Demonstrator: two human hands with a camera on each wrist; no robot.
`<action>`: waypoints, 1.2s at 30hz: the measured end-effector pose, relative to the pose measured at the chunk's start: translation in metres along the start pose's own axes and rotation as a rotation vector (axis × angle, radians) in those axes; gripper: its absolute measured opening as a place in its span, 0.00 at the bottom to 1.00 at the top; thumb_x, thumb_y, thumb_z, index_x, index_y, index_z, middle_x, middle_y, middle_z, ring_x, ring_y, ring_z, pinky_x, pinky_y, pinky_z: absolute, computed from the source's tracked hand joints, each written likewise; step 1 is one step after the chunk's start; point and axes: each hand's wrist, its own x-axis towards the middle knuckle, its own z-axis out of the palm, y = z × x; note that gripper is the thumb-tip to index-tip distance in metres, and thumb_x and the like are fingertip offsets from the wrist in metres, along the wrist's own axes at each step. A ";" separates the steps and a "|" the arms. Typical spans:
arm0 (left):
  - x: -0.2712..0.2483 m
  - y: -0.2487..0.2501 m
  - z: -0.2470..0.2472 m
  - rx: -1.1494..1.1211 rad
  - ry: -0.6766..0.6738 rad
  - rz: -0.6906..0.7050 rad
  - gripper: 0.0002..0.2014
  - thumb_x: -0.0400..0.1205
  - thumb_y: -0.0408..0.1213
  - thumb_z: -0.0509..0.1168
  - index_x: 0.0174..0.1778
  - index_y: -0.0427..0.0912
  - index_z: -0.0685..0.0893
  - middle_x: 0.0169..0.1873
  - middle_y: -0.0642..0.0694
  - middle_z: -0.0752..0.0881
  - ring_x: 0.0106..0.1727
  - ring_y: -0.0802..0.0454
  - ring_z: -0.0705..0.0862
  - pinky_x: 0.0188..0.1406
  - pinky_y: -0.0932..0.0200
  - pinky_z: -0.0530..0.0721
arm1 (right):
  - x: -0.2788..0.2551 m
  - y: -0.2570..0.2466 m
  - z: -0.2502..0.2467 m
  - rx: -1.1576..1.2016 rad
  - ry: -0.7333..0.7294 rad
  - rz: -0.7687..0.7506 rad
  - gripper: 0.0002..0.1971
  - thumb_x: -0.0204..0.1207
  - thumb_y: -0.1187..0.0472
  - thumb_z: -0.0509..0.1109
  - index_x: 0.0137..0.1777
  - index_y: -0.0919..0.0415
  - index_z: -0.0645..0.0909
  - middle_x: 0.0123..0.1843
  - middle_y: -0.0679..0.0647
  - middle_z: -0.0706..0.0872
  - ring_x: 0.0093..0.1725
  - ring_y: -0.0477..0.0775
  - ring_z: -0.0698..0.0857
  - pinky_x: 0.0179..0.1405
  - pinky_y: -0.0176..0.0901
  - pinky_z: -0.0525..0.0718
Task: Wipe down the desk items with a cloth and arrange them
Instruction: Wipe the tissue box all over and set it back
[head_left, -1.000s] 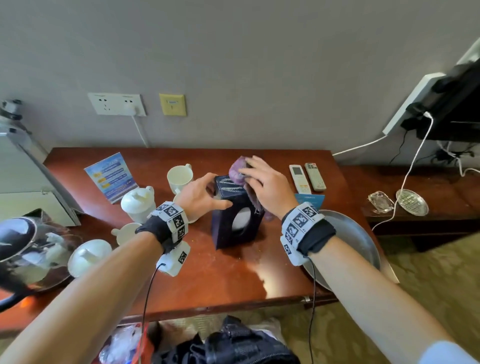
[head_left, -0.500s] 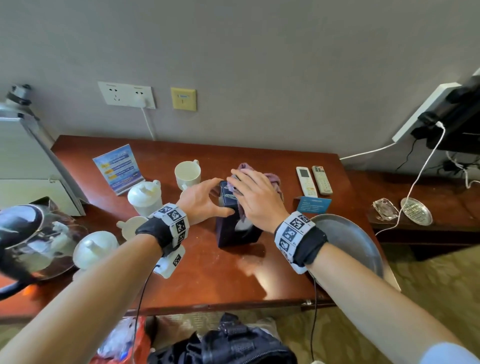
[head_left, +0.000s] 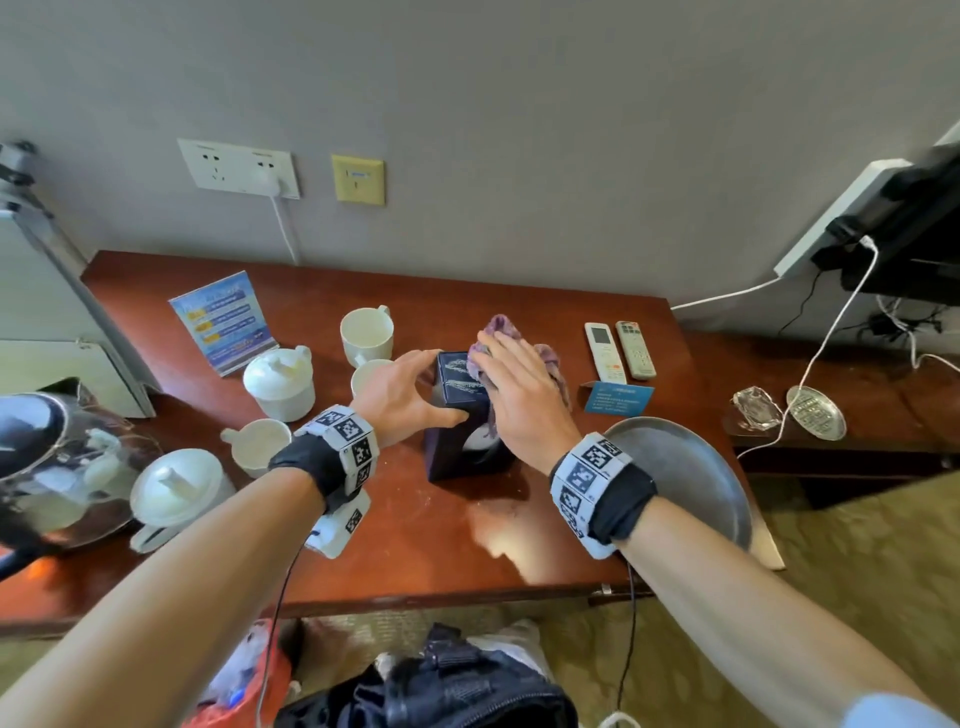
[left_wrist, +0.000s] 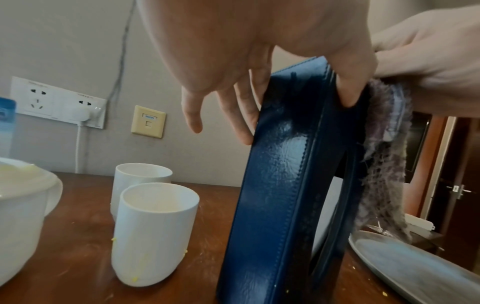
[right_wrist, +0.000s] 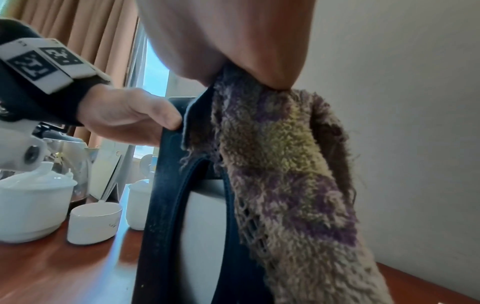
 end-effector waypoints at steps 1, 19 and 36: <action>0.000 -0.001 -0.001 0.010 -0.002 0.002 0.47 0.60 0.68 0.73 0.74 0.47 0.79 0.57 0.54 0.86 0.56 0.55 0.85 0.62 0.48 0.84 | -0.002 0.001 0.000 -0.006 -0.018 -0.035 0.20 0.83 0.66 0.59 0.72 0.69 0.80 0.75 0.64 0.79 0.77 0.64 0.75 0.80 0.61 0.67; -0.002 0.001 0.004 0.007 0.011 0.014 0.40 0.67 0.56 0.80 0.75 0.47 0.79 0.56 0.48 0.85 0.57 0.51 0.84 0.63 0.47 0.82 | 0.005 0.001 -0.022 0.051 -0.231 0.023 0.29 0.84 0.39 0.52 0.80 0.49 0.73 0.88 0.52 0.59 0.88 0.49 0.47 0.85 0.49 0.46; 0.001 0.000 0.007 0.009 0.032 0.053 0.34 0.71 0.52 0.81 0.73 0.49 0.80 0.53 0.50 0.85 0.55 0.52 0.83 0.58 0.56 0.79 | 0.000 0.017 -0.018 0.010 -0.044 0.148 0.20 0.89 0.62 0.54 0.76 0.61 0.78 0.80 0.57 0.75 0.82 0.59 0.67 0.85 0.52 0.59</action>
